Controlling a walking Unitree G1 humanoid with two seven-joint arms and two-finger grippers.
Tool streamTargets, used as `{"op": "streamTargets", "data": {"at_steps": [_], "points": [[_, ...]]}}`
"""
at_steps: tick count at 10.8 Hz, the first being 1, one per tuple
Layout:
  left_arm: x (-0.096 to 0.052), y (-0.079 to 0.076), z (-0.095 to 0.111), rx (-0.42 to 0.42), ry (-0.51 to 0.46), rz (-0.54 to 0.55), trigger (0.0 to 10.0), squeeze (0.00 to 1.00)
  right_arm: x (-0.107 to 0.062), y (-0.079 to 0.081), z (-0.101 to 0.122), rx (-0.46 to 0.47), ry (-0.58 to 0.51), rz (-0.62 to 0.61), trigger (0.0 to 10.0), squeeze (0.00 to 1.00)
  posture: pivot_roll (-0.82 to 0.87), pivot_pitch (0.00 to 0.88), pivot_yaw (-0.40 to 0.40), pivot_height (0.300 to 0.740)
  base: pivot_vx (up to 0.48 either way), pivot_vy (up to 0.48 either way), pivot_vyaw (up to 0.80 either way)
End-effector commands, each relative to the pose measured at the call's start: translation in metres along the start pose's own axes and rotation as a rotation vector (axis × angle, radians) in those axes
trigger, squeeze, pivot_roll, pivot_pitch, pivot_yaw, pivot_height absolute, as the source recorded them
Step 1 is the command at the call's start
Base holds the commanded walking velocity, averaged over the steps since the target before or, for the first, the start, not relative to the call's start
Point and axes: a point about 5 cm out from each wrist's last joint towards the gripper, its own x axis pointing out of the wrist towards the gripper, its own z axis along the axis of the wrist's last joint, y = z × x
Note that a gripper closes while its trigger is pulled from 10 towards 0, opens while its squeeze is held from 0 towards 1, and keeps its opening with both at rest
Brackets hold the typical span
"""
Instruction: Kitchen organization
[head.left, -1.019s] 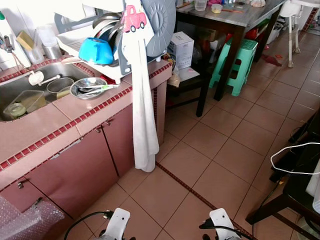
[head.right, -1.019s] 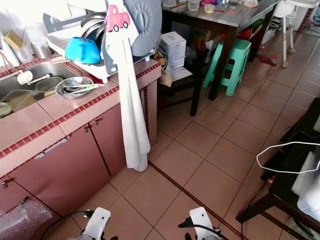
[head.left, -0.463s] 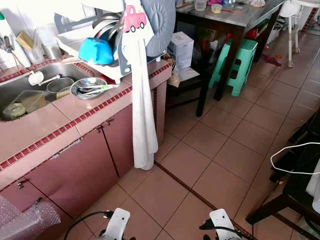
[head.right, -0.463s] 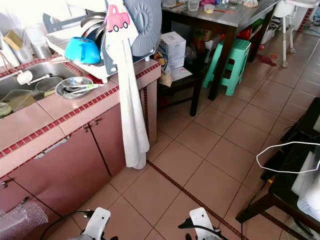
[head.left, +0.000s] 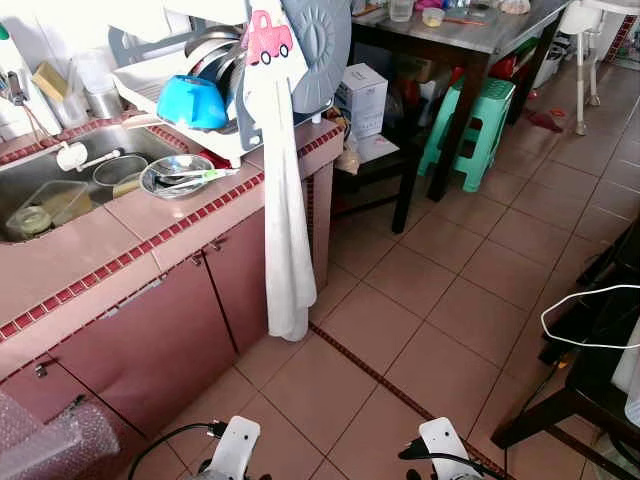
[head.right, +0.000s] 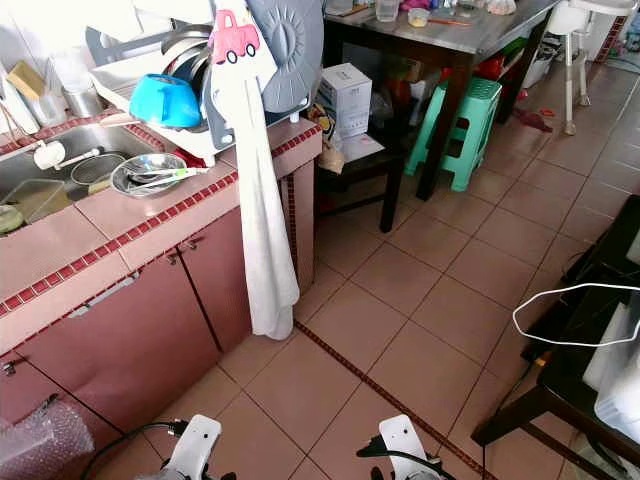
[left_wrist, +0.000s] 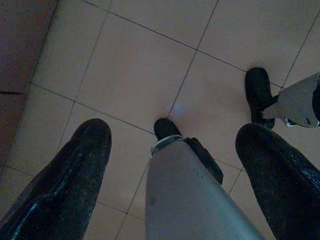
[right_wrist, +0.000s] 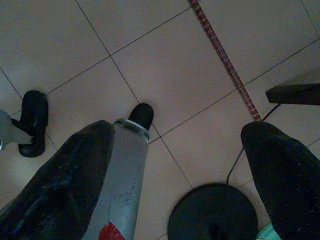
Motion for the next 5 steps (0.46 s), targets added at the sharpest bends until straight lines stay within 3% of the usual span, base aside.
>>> {"op": "streamTargets", "data": {"at_steps": [1,4,5], "points": [[-0.0002,-0.0001,-0.0034,0.029,0.011,0.004,10.0,0.0,-0.0006,0.0023,-0.0045,0.012,0.001,-0.002,10.0,0.0,-0.02,0.016,0.038,0.74,0.0,0.0,0.0],[-0.0006,-0.0011,-0.0085,-0.016,0.009,0.01,10.0,0.0,-0.0008,0.0027,-0.006,0.001,0.004,-0.001,10.0,0.0,-0.01,0.021,0.036,0.74,0.0,0.0,0.0],[-0.001,-0.0029,-0.0123,-0.145,-0.015,-0.007,10.0,0.0,-0.0004,0.0052,-0.0043,0.013,-0.006,0.004,10.0,0.0,0.01,0.026,0.042,0.74,0.0,0.0,0.0]]}}
